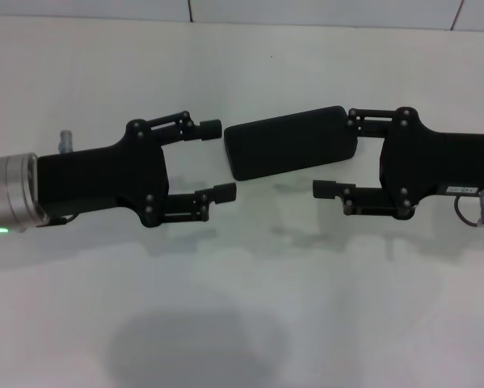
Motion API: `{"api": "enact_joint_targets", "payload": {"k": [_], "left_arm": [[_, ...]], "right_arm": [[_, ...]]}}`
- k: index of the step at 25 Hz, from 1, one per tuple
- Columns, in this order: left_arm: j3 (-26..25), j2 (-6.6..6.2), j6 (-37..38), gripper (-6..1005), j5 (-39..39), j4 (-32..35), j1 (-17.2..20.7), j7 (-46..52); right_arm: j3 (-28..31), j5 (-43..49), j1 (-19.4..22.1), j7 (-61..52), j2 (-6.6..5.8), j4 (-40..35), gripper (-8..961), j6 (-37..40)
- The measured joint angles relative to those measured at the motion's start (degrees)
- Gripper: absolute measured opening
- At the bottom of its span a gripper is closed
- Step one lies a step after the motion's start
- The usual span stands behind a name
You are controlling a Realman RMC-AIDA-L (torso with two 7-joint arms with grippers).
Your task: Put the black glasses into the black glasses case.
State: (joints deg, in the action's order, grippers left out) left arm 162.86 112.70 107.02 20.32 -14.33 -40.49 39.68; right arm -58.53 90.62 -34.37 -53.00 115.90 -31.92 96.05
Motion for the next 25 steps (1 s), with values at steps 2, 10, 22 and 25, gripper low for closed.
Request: {"api": "enact_joint_targets", "payload": {"k": [2,10,22,25], "left_arm": [[0.0,0.16,0.11,798,-0.3,0.0,0.18,-0.51],[0.0,0.48,0.17,798,-0.4,0.01,0.25,-0.39],[0.0,1.06,0.08,798,-0.02,0.01,0.57,0.55],[0.0,1.06,0.09,798,0.03,0.01,0.58,1.2]], "right_arm": [[-0.01,-0.02,0.09,0.04,0.02,0.02,642,0.0],[-0.01,-0.14,0.32,1.96,0.04,0.74,642,-0.33],[0.05,-0.19,0.66,2.54,0.12,0.82,642,-0.39],[0.15,-0.22,0.66,3.1,0.12,1.21,642,-0.39]]}}
